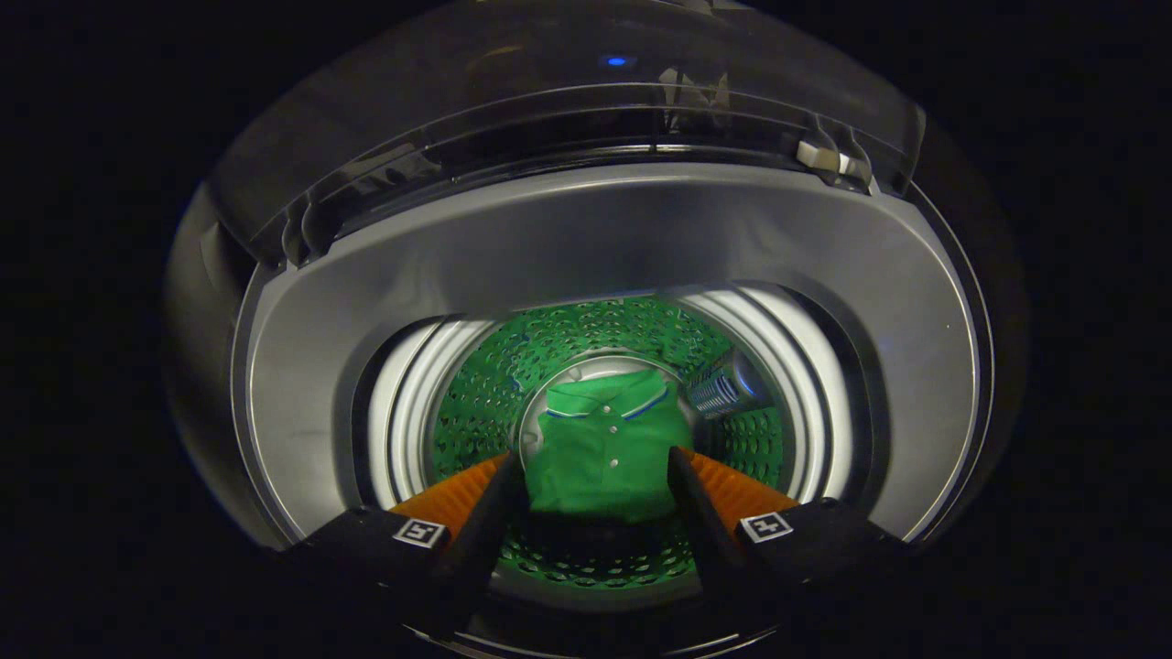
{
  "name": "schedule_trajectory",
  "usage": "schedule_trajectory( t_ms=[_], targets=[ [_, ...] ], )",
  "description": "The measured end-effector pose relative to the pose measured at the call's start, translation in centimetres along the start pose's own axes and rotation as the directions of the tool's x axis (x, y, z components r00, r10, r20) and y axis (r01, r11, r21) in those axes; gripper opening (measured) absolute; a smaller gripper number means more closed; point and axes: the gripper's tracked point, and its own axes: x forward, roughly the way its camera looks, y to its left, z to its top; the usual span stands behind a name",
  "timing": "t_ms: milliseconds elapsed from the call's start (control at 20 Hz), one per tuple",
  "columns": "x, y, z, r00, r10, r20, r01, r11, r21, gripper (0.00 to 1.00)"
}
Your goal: Put the clothes into the washing machine and then close the washing machine lid.
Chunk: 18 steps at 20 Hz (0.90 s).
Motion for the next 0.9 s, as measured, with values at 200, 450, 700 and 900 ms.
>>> schedule_trajectory(
  t_ms=[200, 450, 700, 900],
  targets=[
    [-0.8, 0.4, 0.2, 1.0, 0.012, 0.024, -0.012, 1.0, -0.01, 0.99],
    [-3.4, 1.1, 1.0, 0.994, 0.035, 0.101, -0.03, 0.998, -0.047, 0.99],
    [-6.7, 2.2, 2.0, 0.98, 0.068, 0.185, -0.063, 0.997, -0.033, 0.99],
    [-10.9, 2.8, 3.2, 0.954, 0.088, 0.287, -0.08, 0.996, -0.042, 0.99]
  ],
)
